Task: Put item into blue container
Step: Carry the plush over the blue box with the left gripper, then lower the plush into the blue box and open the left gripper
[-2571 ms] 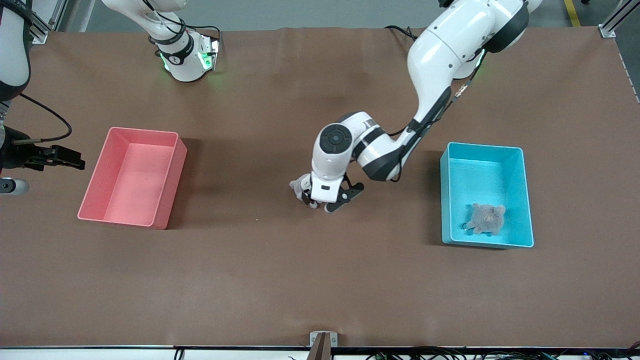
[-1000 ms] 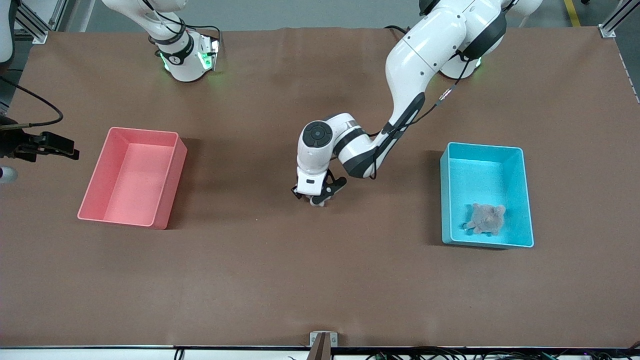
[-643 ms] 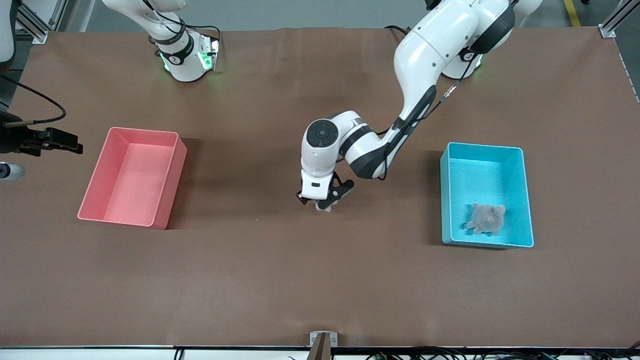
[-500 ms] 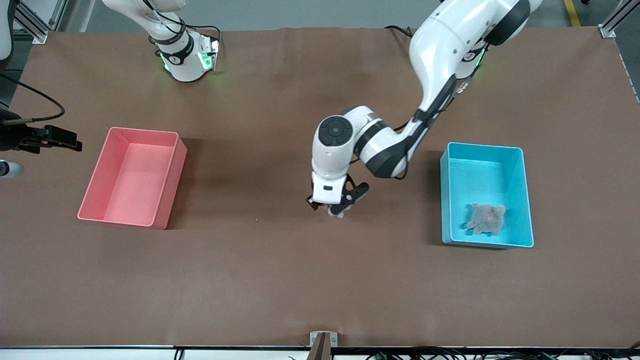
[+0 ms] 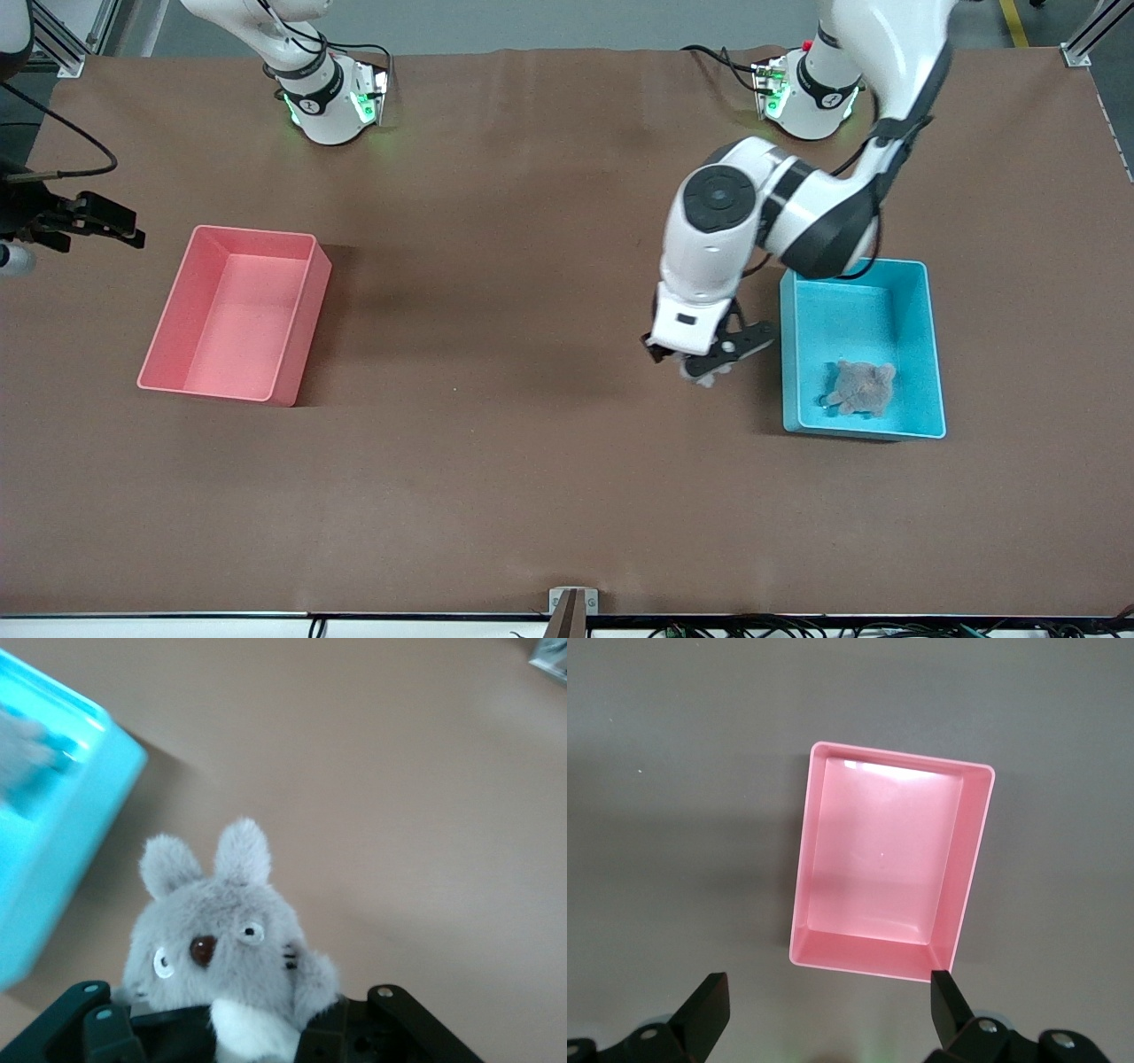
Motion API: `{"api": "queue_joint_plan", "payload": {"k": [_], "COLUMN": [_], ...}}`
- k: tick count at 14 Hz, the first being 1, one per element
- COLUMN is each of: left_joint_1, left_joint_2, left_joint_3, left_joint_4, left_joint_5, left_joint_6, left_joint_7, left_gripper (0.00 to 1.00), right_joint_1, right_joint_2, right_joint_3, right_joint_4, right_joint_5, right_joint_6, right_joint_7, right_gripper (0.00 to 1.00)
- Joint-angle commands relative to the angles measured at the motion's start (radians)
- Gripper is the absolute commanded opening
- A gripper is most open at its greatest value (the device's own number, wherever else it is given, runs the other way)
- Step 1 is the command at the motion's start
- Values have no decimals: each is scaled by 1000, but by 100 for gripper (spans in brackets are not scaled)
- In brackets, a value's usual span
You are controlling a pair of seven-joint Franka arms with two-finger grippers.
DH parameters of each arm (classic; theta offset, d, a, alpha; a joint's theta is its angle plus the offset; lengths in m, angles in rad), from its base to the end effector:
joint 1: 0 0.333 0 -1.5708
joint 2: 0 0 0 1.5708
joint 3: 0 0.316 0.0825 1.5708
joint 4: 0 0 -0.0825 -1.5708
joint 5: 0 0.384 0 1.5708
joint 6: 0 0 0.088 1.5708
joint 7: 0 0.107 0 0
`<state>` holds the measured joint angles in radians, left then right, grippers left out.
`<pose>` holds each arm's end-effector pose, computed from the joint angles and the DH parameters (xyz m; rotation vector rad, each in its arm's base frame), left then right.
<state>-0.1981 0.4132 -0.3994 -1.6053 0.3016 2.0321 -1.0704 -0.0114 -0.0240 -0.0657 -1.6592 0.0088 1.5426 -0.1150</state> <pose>0.5832 -0.3367 0.4101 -3.0394 -0.5828 -0.1870 0.5396 -0.0411 0.5938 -3.1186 -0.0590 0.1424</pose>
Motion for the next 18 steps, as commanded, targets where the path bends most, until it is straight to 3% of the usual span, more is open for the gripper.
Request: {"api": "queue_joint_plan", "payload": {"k": [1, 4, 9, 11, 13, 14, 18], "left_joint_1": [161, 291, 445, 488, 519, 519, 514], "left_joint_2": [-195, -296, -284, -257, -243, -250, -243], "left_joint_3": [-41, -41, -41, -39, -39, -39, -39], "left_joint_4": [-238, -364, -439, -444, -433, -418, -254], "left_joint_5": [-41, -41, -41, -42, -42, -45, -45], "left_joint_6": [8, 22, 36, 36, 36, 33, -84], "left_joint_7": [200, 428, 598, 632, 645, 647, 647], "left_gripper": [0, 0, 4, 20, 81, 100, 100], "right_joint_1": [-9, -9, -7, -4, -4, -2, -4], "right_joint_2": [-65, -96, -94, -94, -94, -94, -93], "right_joint_3": [6, 6, 6, 6, 4, 3, 3], "right_joint_4": [-74, -109, -102, -100, -100, -102, -100], "right_joint_5": [10, 8, 8, 8, 8, 8, 8], "right_joint_6": [25, 40, 50, 59, 62, 62, 62], "right_joint_7": [5, 5, 5, 5, 3, 5, 5], "right_gripper": [100, 100, 100, 100, 100, 100, 100]}}
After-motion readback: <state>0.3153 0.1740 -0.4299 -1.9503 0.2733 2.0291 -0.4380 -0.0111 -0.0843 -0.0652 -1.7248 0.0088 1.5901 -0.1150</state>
